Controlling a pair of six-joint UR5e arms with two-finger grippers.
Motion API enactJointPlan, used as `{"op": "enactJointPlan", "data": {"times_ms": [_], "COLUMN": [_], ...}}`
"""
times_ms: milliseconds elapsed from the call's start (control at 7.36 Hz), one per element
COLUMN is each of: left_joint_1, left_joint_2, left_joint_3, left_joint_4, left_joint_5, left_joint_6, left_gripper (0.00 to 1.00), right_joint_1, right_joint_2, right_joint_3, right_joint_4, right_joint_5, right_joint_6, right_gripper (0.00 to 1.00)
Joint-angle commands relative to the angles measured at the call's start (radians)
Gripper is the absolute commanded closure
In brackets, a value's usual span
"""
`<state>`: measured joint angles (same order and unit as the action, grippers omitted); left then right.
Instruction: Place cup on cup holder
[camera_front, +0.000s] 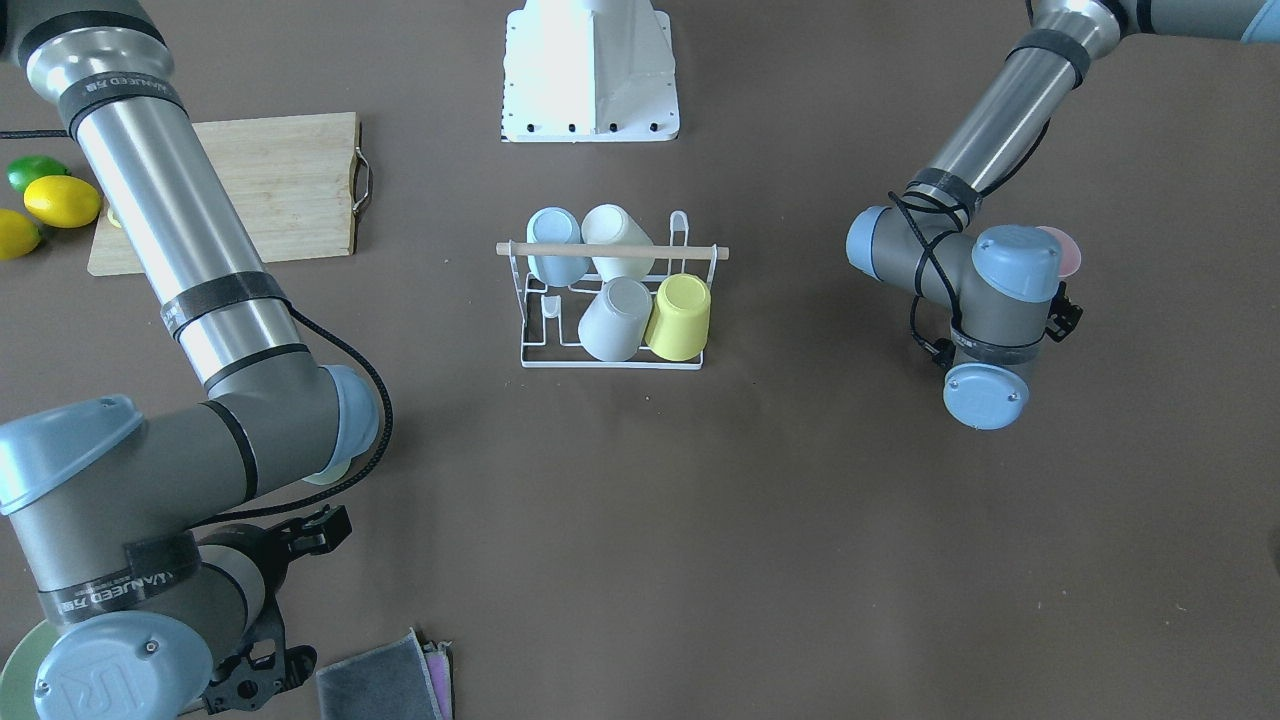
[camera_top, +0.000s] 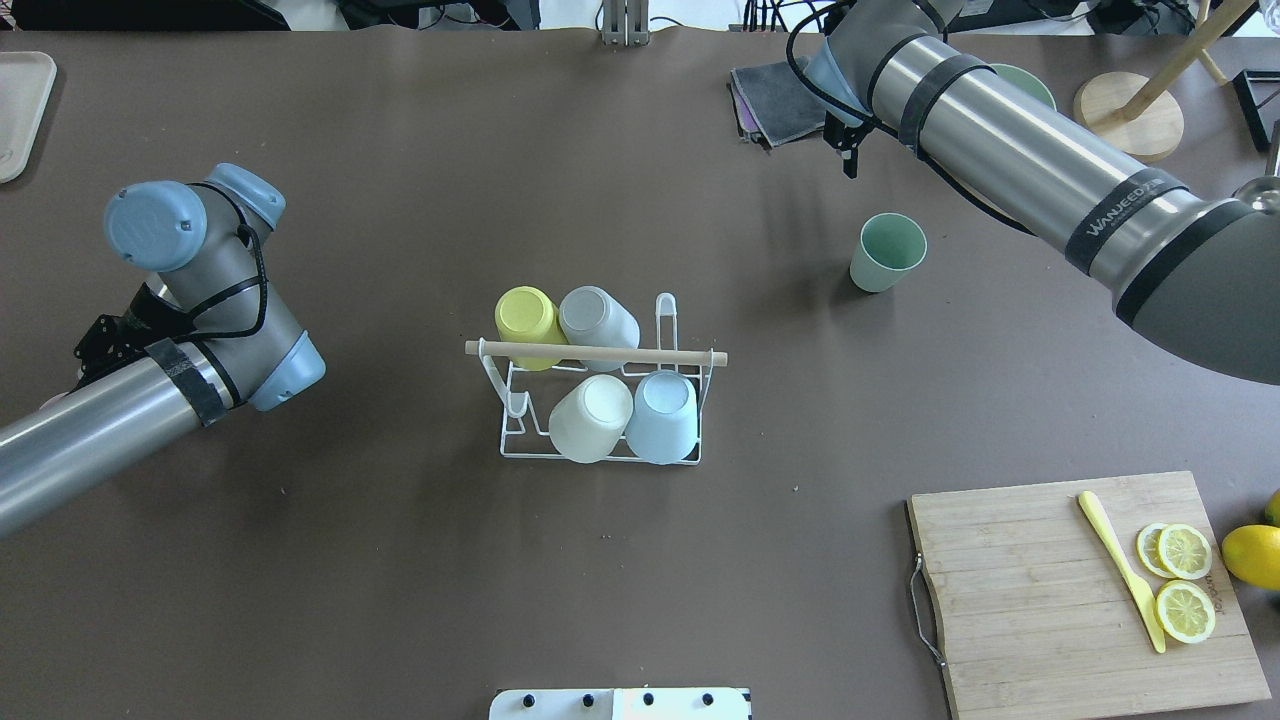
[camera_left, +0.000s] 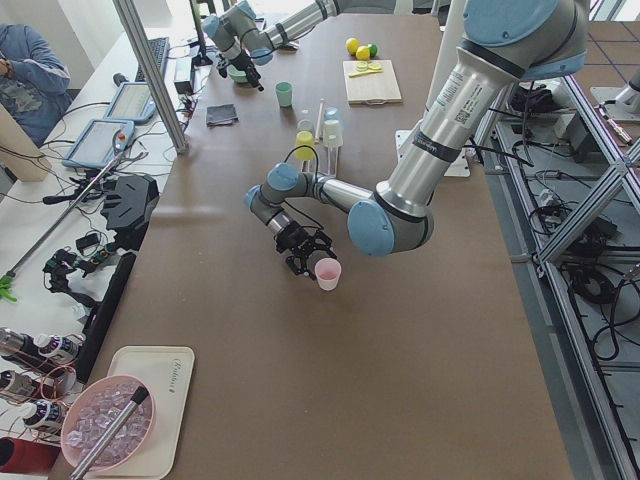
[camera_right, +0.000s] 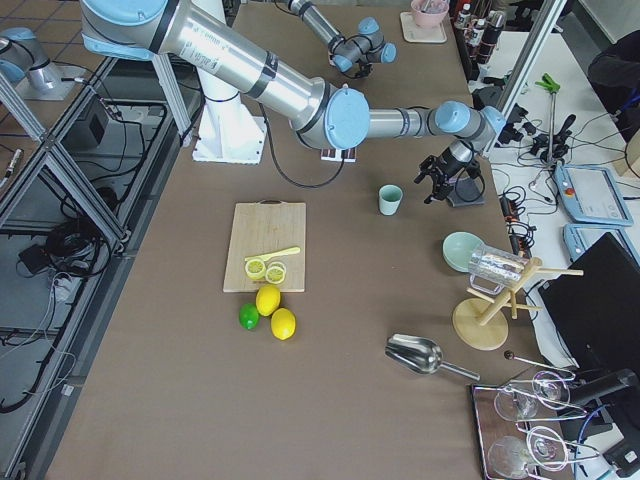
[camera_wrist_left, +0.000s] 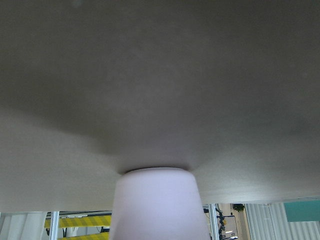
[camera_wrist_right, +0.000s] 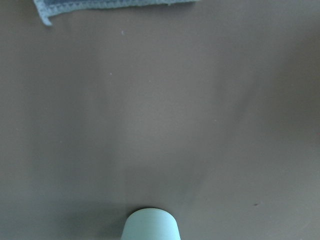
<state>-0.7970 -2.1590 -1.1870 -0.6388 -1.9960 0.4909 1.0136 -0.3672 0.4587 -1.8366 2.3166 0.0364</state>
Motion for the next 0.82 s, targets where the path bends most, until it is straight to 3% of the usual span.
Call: {"op": "enactJointPlan", "data": {"times_ms": [0,679], "left_joint_1": [0.001,0.005], "left_joint_2": [0.013,0.033], "left_joint_3": [0.003,0.001], "left_joint_4": [-0.001,0.007], "left_joint_5": [0.013,0.014], "left_joint_6": [0.000,-0.002], "left_gripper": [0.02,0.03], "right_joint_1": [-0.042,-0.101], "right_joint_2": [0.021,0.007], "right_joint_3": [-0.055,-0.071], "right_joint_4": [0.000,-0.024], "right_joint_5": [-0.002,-0.034], "right_joint_6": [-0.001,-0.007], "right_gripper": [0.00,0.00]}}
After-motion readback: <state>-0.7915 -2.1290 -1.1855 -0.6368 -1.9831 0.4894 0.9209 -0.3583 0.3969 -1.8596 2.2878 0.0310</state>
